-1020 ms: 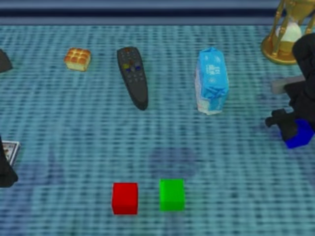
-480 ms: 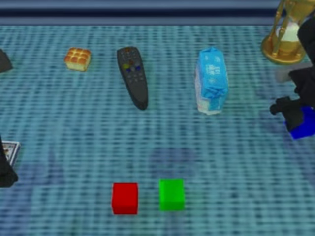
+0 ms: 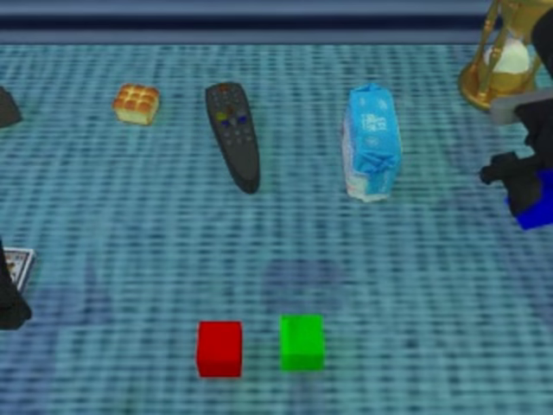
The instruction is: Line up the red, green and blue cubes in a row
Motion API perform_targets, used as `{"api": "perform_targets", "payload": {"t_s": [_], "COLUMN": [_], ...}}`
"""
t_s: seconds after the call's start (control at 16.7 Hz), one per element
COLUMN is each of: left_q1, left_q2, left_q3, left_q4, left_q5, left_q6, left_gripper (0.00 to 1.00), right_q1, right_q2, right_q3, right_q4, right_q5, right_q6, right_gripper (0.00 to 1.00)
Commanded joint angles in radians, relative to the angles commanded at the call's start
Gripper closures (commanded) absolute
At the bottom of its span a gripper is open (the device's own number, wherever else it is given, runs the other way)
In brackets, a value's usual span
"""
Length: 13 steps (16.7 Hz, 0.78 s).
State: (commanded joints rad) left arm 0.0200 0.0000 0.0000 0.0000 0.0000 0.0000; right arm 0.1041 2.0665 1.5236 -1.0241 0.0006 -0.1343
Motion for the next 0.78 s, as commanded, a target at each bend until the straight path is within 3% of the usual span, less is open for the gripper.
{"api": "perform_targets", "payload": {"t_s": [0.3, 0.78], "left_q1": [0.000, 0.000], "left_q2": [0.000, 0.000], "left_q3": [0.000, 0.000], "left_q4": [0.000, 0.000], "left_q5": [0.000, 0.000], "left_q6": [0.000, 0.000], "left_gripper": [0.00, 0.00], "right_q1": [0.123, 0.491], "right_q2": [-0.045, -0.201], "right_q3": [-0.046, -0.223], "right_q4": [0.000, 0.004], "right_q5": [-0.001, 0.000], "right_q6": [0.160, 0.711], "right_gripper": [1.00, 1.00]}}
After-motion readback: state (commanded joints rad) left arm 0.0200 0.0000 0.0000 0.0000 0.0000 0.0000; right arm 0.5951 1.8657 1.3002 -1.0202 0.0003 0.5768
